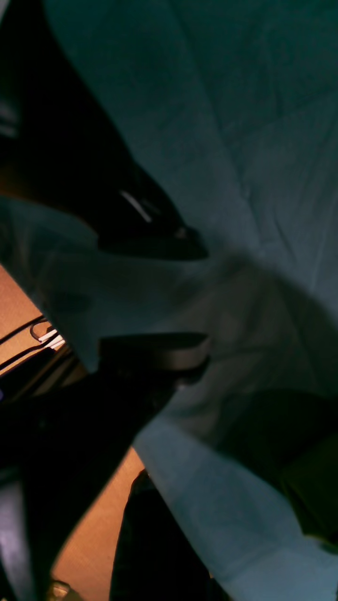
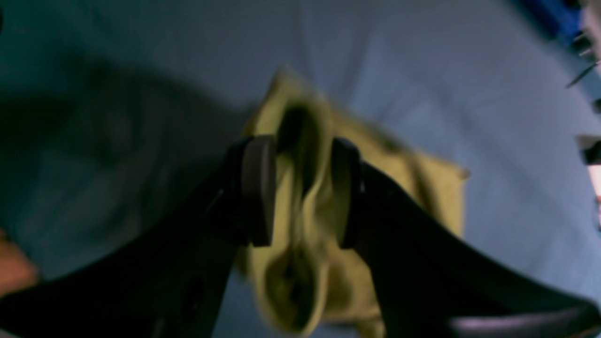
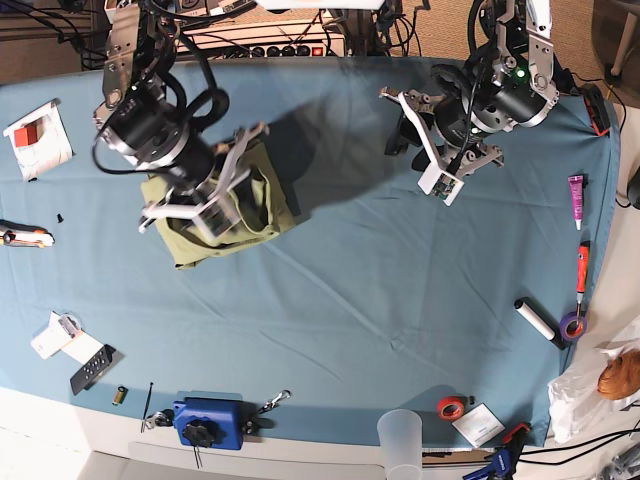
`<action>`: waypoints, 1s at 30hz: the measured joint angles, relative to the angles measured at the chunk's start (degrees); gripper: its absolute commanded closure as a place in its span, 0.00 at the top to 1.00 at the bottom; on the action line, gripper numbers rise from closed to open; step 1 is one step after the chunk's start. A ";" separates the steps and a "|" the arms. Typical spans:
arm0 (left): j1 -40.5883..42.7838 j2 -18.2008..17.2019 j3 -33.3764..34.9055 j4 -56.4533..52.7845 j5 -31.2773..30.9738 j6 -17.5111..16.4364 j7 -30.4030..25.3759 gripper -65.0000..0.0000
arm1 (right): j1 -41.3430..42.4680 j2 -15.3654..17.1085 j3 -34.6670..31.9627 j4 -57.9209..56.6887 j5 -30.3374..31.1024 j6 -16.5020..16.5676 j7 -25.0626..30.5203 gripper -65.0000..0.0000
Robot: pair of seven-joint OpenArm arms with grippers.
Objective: Layout the t-shirt on the table in an organized manner, then fold the t-shirt properly
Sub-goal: 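Lift and fold the bundle over onto itself with the right gripper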
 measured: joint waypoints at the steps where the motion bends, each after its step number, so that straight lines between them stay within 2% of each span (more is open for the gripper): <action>1: 0.00 0.00 0.00 0.00 0.02 0.00 -0.02 0.37 | 0.39 -0.02 1.27 0.02 -1.60 -1.97 1.29 0.27; 3: -0.02 0.00 0.00 0.00 0.00 0.00 -0.02 0.37 | 1.25 0.00 4.63 0.00 -4.59 -4.70 1.99 0.15; 6: -0.02 0.02 0.00 0.00 -0.02 0.00 -0.02 0.37 | 1.38 0.00 10.01 -0.02 -5.31 -6.29 2.01 0.01; 10: -0.02 0.02 0.00 0.00 0.02 0.00 -0.63 0.37 | -0.39 0.00 14.45 -3.58 0.59 -6.71 -0.35 0.00; 13: -0.02 0.11 0.00 0.00 0.00 0.00 -1.51 0.37 | -2.43 -0.02 14.03 -9.33 5.16 -5.01 -1.66 0.00; 16: 0.00 0.09 0.00 0.00 0.00 0.00 -1.49 0.37 | -3.04 -0.15 12.26 -15.85 5.90 -2.99 -1.05 0.00; 18: -0.02 0.11 0.07 0.00 0.00 0.00 -1.49 0.37 | -3.04 -0.13 11.13 -17.90 5.84 0.13 -0.87 0.00; 20: 0.00 0.11 0.07 0.00 -0.02 0.00 -1.49 0.37 | -3.04 -0.02 10.05 -17.88 8.44 2.14 -1.01 0.00; 23: -0.02 0.09 0.04 0.00 0.02 0.00 -1.51 0.37 | -3.02 -0.15 9.38 -16.35 10.75 2.51 -1.14 0.00; 30: -0.04 0.11 0.04 0.00 0.00 0.00 -1.55 0.37 | -2.89 -0.11 9.42 -15.45 11.06 3.96 -0.72 0.00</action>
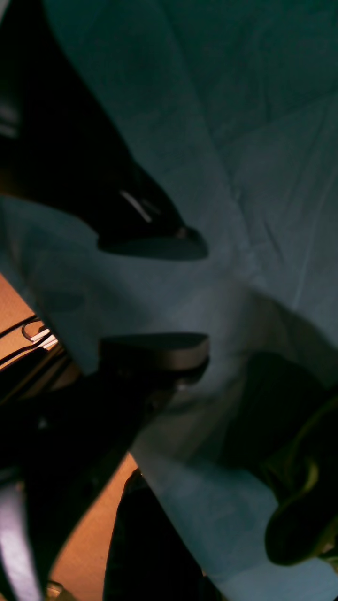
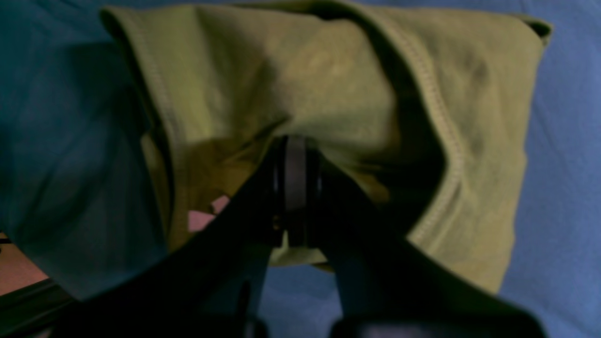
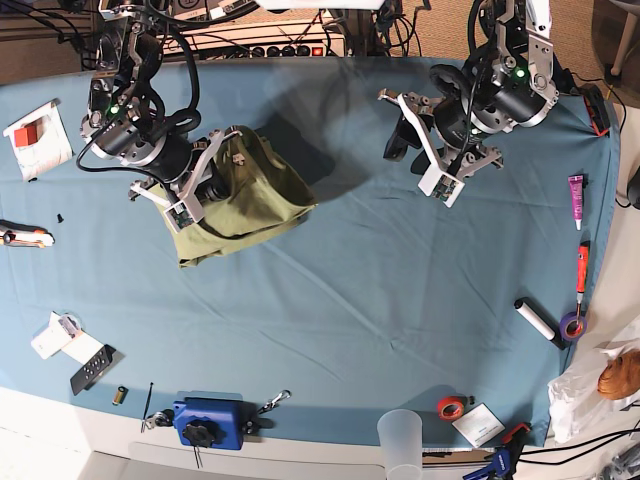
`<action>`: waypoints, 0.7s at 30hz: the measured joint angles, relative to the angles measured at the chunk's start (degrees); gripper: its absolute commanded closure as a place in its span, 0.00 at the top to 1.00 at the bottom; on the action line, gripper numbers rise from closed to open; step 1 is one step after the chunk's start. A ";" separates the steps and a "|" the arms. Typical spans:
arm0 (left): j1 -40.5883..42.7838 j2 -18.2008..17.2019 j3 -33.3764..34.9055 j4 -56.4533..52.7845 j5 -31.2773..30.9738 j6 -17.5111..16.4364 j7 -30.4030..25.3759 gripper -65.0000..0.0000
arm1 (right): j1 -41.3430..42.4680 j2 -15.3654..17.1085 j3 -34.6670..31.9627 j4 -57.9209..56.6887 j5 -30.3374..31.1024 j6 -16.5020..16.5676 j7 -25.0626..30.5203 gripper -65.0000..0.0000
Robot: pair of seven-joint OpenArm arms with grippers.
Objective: Layout the t-shirt on the table in an organized manner, then fold the t-shirt properly
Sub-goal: 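Lift and fold the bundle over onto itself with the right gripper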
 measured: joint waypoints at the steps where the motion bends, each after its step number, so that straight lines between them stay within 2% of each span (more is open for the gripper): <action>1: 0.00 0.00 0.02 0.00 0.00 0.00 -0.02 0.37 | 0.02 0.00 0.02 -0.87 0.22 0.00 0.17 0.00; 6: 0.00 0.00 0.02 0.00 0.00 0.00 -0.15 0.37 | 0.04 -0.04 -0.02 -9.90 0.48 0.11 1.22 0.00; 8: 0.00 0.00 0.02 0.00 0.00 0.00 -0.15 0.37 | 0.00 -0.02 0.02 -11.45 0.59 1.33 1.27 0.00; 10: 0.02 -0.02 0.02 0.00 -0.02 0.00 -0.15 0.37 | 0.15 0.11 0.11 -10.69 1.77 1.42 0.26 0.00; 13: 0.00 0.00 0.02 0.00 0.00 0.00 -0.17 0.37 | 0.52 0.46 1.57 -5.20 7.02 1.75 -0.81 0.00; 15: 0.00 0.00 0.07 0.00 -0.02 0.00 -0.85 0.37 | 2.75 0.46 3.34 -0.79 8.44 2.08 0.66 0.00; 18: -0.11 -0.02 0.07 0.00 -0.02 0.00 -1.73 0.37 | 5.86 0.59 6.40 1.31 8.87 1.95 3.63 0.00; 21: -0.13 -0.02 0.07 -0.02 -0.11 -0.15 -5.09 0.37 | 6.88 0.59 7.43 -2.71 4.39 1.77 3.87 0.00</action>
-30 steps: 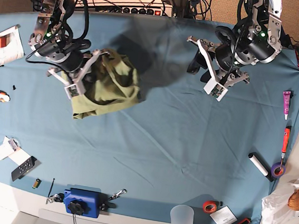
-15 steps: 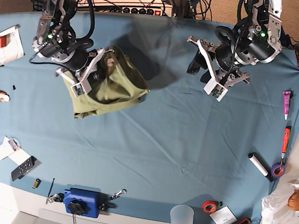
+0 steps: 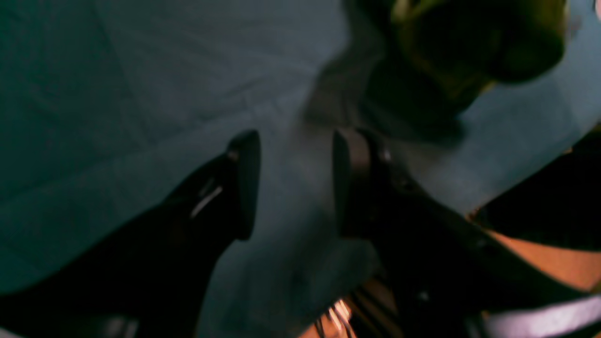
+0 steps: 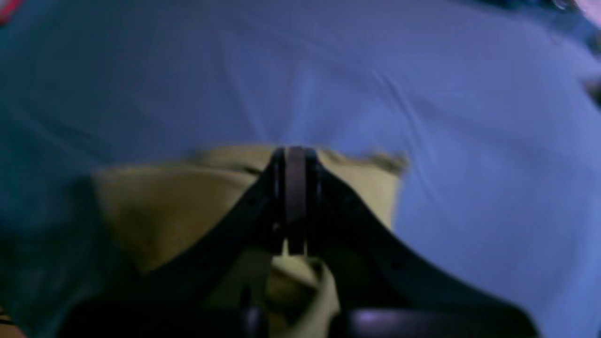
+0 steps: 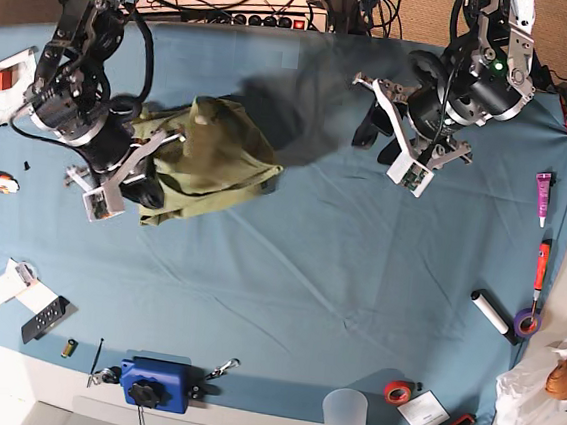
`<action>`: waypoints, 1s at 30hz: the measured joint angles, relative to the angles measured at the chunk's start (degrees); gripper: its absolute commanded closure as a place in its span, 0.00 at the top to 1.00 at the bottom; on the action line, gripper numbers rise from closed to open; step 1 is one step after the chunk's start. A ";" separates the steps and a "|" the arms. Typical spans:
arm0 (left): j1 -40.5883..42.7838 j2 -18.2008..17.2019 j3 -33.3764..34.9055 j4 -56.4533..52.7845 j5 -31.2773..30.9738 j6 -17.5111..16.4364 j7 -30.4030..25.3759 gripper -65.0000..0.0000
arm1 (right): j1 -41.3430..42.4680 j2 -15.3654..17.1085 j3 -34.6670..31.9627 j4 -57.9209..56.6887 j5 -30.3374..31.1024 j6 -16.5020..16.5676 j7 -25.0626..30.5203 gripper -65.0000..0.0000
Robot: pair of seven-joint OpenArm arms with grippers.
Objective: Layout the t-shirt on the table in an organized manner, then fold the t-shirt properly
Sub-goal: 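Lift and fold the bundle over onto itself with the right gripper, then press and tuck the folded bundle with both grippers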
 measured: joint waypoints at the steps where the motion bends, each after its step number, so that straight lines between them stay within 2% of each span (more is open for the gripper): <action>1: -0.04 0.02 -0.02 -0.02 0.04 -1.11 -1.38 0.37 | 0.31 -0.02 0.07 -2.01 -0.83 0.02 0.66 0.00; 2: -0.17 0.00 0.00 -0.13 0.07 -2.99 -2.43 0.37 | 0.85 -0.02 0.07 -4.26 -0.72 0.02 1.53 0.00; 4: -0.15 0.00 0.00 -0.22 -0.15 -4.35 -4.31 0.37 | 2.12 -0.15 -0.02 -9.14 0.09 0.02 2.60 0.00; 7: -0.26 0.02 0.00 -1.25 -0.17 -4.35 -5.60 0.37 | 4.04 -0.31 0.00 -17.33 0.04 0.44 3.96 0.00; 10: -1.22 0.02 0.00 -4.11 -0.07 -4.33 -5.53 0.37 | 6.51 -0.66 0.09 -25.57 0.00 3.23 4.92 0.00; 13: -2.93 0.04 0.00 -6.62 -0.02 -4.33 -5.44 0.37 | 8.48 -1.46 0.09 -30.08 1.05 4.50 5.14 0.00; 17: -3.74 0.04 -0.02 -7.65 -0.42 -4.33 -5.40 0.37 | 8.83 -1.11 0.42 -28.06 5.31 4.35 0.46 0.00; 20: -3.82 0.09 -0.02 -7.65 -5.75 -4.55 -5.49 0.37 | 9.03 -1.16 2.38 -22.49 8.26 4.39 -1.01 0.00; 23: -3.85 1.55 0.46 -7.63 -7.50 -10.47 -5.49 0.37 | 9.53 -1.11 5.84 -15.37 9.77 4.61 -0.20 0.00; 27: -5.90 2.36 6.14 -7.61 -7.78 -11.80 -5.40 0.37 | 9.51 -1.14 11.21 -11.82 7.54 4.61 -0.31 0.00; 30: -7.85 2.25 11.61 -7.61 -4.46 -11.78 -5.42 0.37 | 9.31 -1.14 14.43 -11.82 0.96 2.75 -0.76 0.00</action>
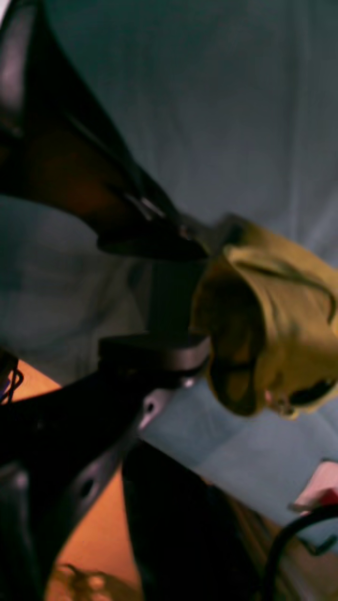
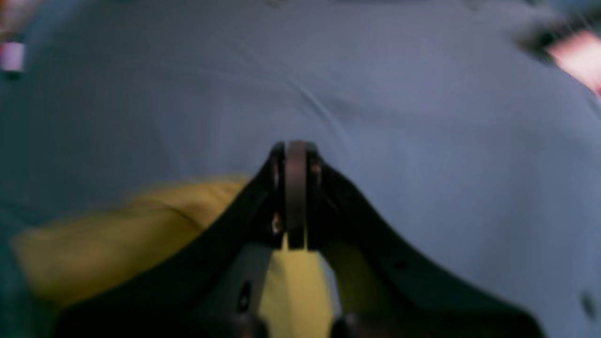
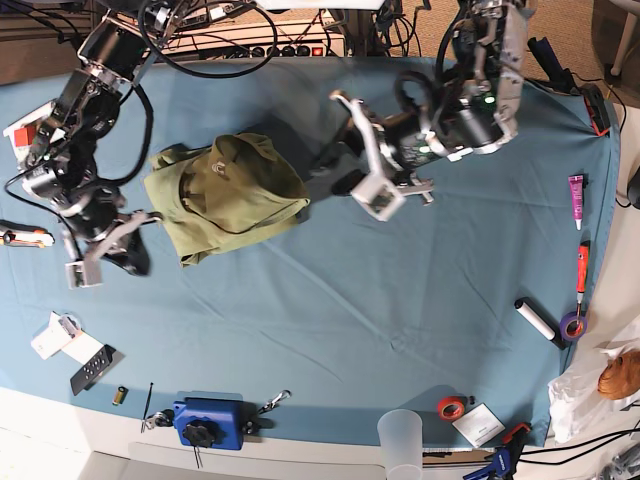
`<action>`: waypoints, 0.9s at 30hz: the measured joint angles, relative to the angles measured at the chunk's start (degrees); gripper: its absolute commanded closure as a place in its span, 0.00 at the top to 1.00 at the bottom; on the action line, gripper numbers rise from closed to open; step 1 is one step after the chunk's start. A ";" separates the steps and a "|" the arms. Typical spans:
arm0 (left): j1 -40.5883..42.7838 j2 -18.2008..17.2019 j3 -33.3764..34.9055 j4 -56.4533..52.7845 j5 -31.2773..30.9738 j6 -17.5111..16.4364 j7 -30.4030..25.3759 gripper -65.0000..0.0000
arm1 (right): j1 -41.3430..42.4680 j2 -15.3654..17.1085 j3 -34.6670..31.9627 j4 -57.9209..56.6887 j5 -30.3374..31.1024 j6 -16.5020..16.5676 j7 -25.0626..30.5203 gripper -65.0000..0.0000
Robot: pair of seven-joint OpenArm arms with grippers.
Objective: Layout the t-shirt on the table in an organized manner, then fold the t-shirt properly
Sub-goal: 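Press and tuck the folded bundle with both grippers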
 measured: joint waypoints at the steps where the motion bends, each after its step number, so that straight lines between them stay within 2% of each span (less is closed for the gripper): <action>1: -0.28 -0.02 1.99 0.00 0.83 0.00 0.02 0.37 | -0.02 0.00 0.72 -0.02 -2.36 -0.61 0.02 0.00; 3: -0.76 0.00 6.21 0.00 2.45 -0.07 -0.11 0.37 | -0.22 0.02 1.25 -0.02 -6.32 -2.86 0.17 0.00; 7: -1.40 -0.04 13.55 -0.44 7.54 -0.07 -1.07 0.37 | -0.31 0.83 -0.13 -1.11 -11.61 -5.11 1.22 0.00; 11: -1.68 0.02 17.92 -4.48 11.87 0.17 -4.83 0.31 | -0.33 0.85 -1.46 -2.38 -17.09 -8.96 3.23 0.00; 12: -1.88 0.04 18.47 -5.90 12.66 0.20 -5.31 0.29 | -0.31 0.85 -1.95 -2.78 -17.90 -9.09 3.48 0.00; 13: -2.25 0.07 18.64 -7.41 12.94 0.20 -5.44 0.24 | -0.31 0.83 -2.64 -3.15 -18.78 -9.42 3.69 0.00; 16: -4.72 0.04 18.78 -11.02 13.29 0.15 -5.64 0.00 | -0.28 0.83 -4.57 -4.74 -21.73 -10.25 4.04 0.00; 19: -6.75 0.09 18.73 -12.28 13.05 0.22 -5.97 0.00 | -0.33 0.81 -4.98 -6.54 -23.71 -11.08 5.46 0.00; 23: -6.86 1.05 18.78 -12.31 9.07 -0.07 -5.90 0.00 | -0.13 1.73 -5.03 -8.72 -25.53 -13.31 8.41 0.00; 27: -7.06 3.58 20.22 -12.33 9.07 -3.08 -5.92 0.00 | 1.53 4.04 -5.03 -14.84 -26.21 -13.81 8.76 0.00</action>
